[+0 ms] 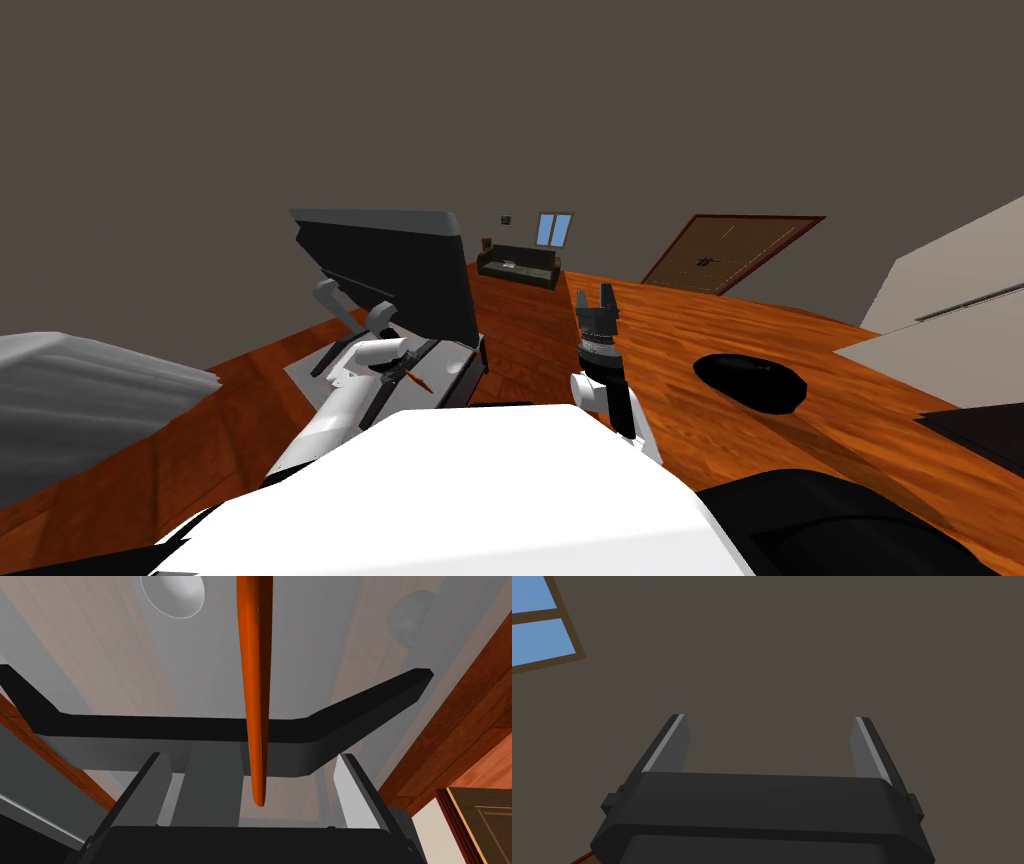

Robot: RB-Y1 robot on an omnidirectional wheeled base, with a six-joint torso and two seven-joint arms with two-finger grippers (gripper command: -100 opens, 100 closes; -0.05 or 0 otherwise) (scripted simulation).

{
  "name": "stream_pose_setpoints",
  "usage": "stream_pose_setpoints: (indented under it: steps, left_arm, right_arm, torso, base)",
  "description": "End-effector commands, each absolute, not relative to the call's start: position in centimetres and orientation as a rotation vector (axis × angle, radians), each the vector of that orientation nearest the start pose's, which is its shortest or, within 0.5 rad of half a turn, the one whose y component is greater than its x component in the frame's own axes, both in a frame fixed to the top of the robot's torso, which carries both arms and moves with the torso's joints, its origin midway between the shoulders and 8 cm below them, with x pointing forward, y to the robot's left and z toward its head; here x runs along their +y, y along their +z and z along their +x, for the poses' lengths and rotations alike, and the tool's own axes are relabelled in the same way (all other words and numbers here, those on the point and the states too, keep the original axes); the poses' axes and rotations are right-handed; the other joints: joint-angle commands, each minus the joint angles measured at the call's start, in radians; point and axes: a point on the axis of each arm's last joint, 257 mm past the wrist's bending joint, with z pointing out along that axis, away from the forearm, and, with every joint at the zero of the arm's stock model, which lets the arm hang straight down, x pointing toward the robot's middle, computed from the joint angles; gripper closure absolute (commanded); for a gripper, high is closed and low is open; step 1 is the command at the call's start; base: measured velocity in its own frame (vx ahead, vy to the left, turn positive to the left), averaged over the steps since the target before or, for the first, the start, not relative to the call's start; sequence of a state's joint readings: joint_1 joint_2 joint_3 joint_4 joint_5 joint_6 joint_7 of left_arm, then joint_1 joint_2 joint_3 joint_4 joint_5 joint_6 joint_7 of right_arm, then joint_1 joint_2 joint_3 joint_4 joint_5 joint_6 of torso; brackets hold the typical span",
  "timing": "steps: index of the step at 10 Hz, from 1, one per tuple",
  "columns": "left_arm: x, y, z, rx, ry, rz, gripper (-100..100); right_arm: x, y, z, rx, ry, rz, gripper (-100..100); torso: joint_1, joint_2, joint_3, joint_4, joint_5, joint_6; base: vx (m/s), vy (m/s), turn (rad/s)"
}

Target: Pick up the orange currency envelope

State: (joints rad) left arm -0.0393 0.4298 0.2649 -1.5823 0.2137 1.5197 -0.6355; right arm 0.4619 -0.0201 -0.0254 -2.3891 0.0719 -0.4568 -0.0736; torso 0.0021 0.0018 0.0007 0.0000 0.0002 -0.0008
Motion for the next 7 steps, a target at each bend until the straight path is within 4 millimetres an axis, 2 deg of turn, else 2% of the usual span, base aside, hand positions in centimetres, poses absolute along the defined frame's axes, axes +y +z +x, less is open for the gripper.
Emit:
stream_pose_setpoints:
  steps: [1,3,4,6,7]
  left_arm:
    - [48.9,-40.1,33.2,2.408,0.141,-1.552,-100]
    - [49.0,-41.1,32.3,2.449,0.162,-1.547,-100]
    - [50.8,-40.6,32.9,2.437,0.137,-1.517,-100]
    - [51.0,-41.9,31.6,2.492,0.158,-1.510,-100]
    - [52.8,-41.3,32.3,2.474,0.130,-1.482,-100]
  right_arm:
    - [-26.8,7.6,32.9,0.581,1.333,0.542,0]
    - [-26.8,7.6,32.9,0.581,1.333,0.542,0]
    - [-26.8,7.6,32.9,0.581,1.333,0.542,0]
    - [-26.8,7.6,32.9,0.581,1.333,0.542,0]
    - [-26.8,7.6,32.9,0.581,1.333,0.542,0]
  torso:
    - [0.000,0.000,0.000,0.000,0.000,0.000]
    - [-0.008,-0.004,-0.003,-0.001,-0.002,0.000]
    - [-0.006,-0.003,-0.002,-0.001,-0.001,0.000]
    - [-0.008,-0.005,-0.003,-0.001,-0.002,0.000]
    - [-0.005,-0.003,-0.002,-0.001,-0.001,0.000]
  base:
    - [0.076,-0.081,0.118]
    - [0.074,-0.087,0.045]
    - [0.096,-0.096,0.115]
    - [0.067,-0.077,0.035]
    - [0.079,-0.096,0.116]
